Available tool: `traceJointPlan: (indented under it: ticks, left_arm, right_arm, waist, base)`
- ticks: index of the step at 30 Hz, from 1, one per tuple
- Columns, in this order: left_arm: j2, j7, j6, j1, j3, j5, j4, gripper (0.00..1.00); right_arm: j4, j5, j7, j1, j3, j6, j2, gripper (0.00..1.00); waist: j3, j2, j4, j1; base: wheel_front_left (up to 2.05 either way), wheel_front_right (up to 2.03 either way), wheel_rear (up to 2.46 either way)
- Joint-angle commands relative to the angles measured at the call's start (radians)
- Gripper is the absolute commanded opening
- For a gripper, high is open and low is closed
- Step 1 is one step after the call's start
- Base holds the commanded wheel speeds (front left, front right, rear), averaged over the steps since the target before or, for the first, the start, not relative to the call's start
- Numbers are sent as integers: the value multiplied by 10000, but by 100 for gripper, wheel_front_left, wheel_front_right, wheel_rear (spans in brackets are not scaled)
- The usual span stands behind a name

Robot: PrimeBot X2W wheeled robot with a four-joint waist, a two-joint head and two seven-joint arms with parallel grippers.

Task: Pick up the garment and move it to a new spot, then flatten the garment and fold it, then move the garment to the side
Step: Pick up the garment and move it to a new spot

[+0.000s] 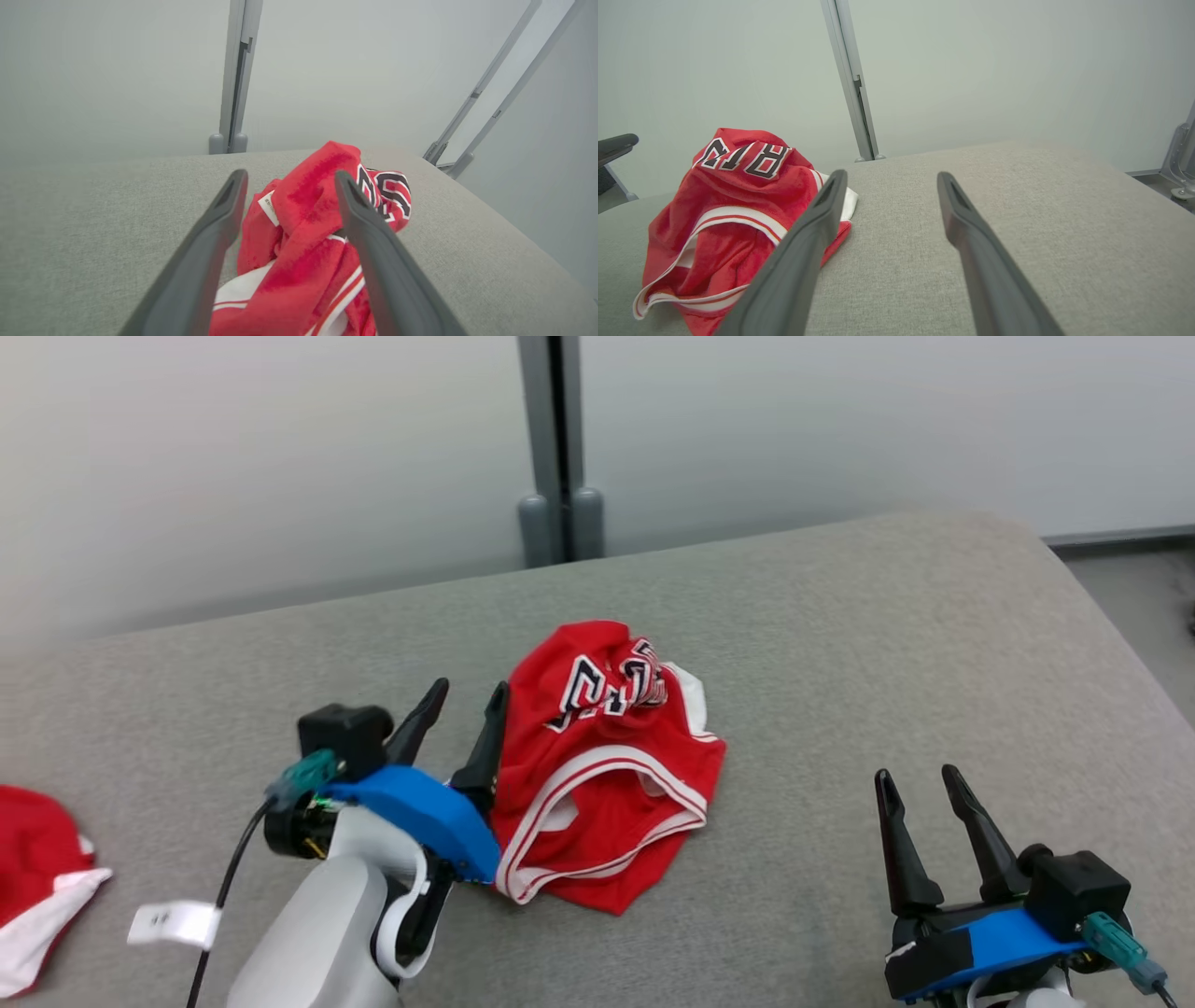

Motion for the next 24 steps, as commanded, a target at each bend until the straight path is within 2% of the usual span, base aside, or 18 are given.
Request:
traceJointPlan:
  ticks: [1, 5, 9, 18, 24]
  left_arm:
    - [10, -283, 82, 233, 148, -78, -166, 100]
    - [203, -1350, 359, 942, 528, -37, -757, 100]
    - [435, -1909, 630, 1596, 844, 259, -1276, 100]
    - [665, -2098, 984, 2963, 1710, 1463, -2715, 100]
    - [863, -2103, 1152, 3541, 1943, 2029, -2479, 100]
  right_arm:
    - [-22, -95, -35, 107, -21, 1, -42, 100]
    - [-72, -151, 5, 235, -191, 1, -43, 100]
    - [-108, -238, 92, 291, -409, 1, -46, 100]
    - [-189, -270, 237, 451, -943, 1, -43, 100]
    - [-47, -254, 385, 496, -1177, 1, -43, 100]
  waist:
    - [52, 0, 216, 0]
    - [-55, 0, 808, 0]
    - [-156, 0, 1288, 0]
    - [-311, 0, 1837, 0]
    - [-367, 0, 1894, 0]
  base:
    - [0, 0, 0]
    - [0, 0, 0]
    - [0, 0, 0]
    - [0, 0, 0]
    - [0, 0, 0]
